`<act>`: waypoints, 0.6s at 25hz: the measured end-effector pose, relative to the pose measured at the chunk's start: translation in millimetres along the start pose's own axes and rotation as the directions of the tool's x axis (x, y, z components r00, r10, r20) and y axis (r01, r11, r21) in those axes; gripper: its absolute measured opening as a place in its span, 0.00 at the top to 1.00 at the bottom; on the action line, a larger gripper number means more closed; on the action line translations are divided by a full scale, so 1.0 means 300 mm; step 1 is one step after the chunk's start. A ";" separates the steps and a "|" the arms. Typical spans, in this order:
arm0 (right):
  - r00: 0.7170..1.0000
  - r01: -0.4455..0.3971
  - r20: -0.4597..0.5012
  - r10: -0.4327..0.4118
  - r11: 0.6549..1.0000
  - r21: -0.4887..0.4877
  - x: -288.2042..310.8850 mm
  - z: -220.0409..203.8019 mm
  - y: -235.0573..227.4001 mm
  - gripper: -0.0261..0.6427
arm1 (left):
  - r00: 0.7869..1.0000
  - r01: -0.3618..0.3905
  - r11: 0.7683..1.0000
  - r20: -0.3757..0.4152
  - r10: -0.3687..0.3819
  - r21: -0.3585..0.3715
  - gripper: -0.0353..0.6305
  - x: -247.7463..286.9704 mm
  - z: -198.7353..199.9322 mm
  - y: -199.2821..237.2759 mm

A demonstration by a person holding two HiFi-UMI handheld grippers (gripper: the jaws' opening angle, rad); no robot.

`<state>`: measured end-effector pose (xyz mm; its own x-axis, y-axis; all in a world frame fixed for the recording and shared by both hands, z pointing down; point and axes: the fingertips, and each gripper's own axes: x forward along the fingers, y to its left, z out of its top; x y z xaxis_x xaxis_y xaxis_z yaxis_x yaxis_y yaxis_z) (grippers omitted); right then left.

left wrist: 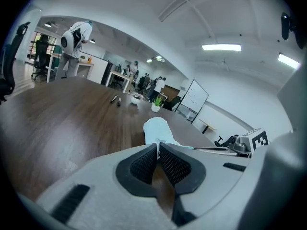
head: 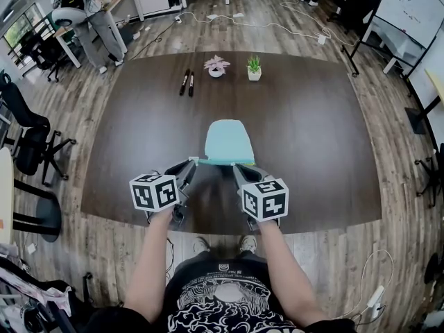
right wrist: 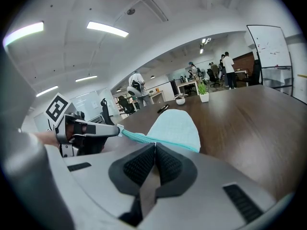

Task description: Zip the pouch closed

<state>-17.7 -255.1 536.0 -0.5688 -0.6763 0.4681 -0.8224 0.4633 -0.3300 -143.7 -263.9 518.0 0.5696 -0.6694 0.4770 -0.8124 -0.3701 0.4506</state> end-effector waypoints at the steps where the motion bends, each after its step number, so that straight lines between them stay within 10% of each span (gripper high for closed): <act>1: 1.000 -0.001 -0.001 0.001 1.000 -0.002 0.000 0.000 0.001 0.96 | 1.000 -0.001 1.000 0.002 0.001 0.000 0.91 -0.001 0.002 0.001; 15: 1.000 0.012 -0.005 -0.012 1.000 0.002 0.001 -0.003 -0.014 0.96 | 0.998 -0.050 0.999 0.031 0.051 -0.019 0.92 -0.007 0.016 0.034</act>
<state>-14.2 -256.7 538.3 -0.5593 -0.6788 0.4759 -0.8290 0.4541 -0.3265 -153.8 -269.3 518.0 0.5234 -0.7068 0.4760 -0.8375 -0.3238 0.4402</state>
